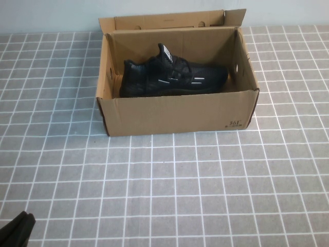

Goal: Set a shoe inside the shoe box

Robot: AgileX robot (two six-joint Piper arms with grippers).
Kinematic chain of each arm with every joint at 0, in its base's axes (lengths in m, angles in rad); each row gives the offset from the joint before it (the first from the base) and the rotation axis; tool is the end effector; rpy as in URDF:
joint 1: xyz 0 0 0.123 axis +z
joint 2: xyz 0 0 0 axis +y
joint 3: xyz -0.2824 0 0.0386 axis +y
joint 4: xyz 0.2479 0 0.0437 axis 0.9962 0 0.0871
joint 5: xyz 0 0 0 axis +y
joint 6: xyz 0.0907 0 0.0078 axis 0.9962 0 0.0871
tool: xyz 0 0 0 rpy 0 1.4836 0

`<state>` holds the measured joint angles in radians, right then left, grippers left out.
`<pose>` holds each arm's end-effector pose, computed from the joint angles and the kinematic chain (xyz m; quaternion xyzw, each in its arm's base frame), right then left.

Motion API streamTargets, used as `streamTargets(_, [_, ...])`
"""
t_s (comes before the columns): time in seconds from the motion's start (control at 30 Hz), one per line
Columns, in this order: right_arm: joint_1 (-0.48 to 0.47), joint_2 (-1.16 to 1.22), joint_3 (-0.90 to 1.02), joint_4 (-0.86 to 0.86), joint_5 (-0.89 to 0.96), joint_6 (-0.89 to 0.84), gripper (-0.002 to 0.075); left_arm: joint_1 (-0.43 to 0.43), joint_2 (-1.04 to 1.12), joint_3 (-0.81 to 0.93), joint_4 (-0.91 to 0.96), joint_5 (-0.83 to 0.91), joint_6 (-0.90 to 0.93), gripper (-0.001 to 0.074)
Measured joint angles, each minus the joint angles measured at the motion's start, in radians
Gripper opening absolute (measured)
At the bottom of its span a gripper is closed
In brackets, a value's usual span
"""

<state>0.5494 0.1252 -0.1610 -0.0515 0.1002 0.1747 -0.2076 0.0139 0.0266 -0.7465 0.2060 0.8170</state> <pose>0.0530 0.0319 0.2511 -0.1459 0.6835 0.2344 0.6757 0.0534 -0.0243 0.1896 0.1528 0.7272 -0.0938 0.6626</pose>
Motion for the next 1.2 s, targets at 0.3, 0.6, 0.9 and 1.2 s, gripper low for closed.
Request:
streamTargets(0.3, [-0.34, 0.0, 0.162, -0.009, -0.19, 0.0, -0.0016, 0.0, 0.0, 0.0, 0.0, 0.0, 0.0, -0.0001])
streamTargets(0.6, [-0.451, -0.126, 0.186, -0.009, -0.087, 0.001, -0.0016, 0.0, 0.0, 0.0, 0.0, 0.0, 0.0, -0.0001])
streamTargets(0.9, [-0.456, -0.133, 0.186, -0.009, 0.235, 0.003, -0.0016, 0.0, 0.0, 0.0, 0.0, 0.0, 0.0, -0.0001])
streamTargets(1.2, [-0.456, -0.133, 0.187, -0.007, 0.256, 0.003, -0.0016, 0.0, 0.0, 0.0, 0.0, 0.0, 0.0, -0.0001])
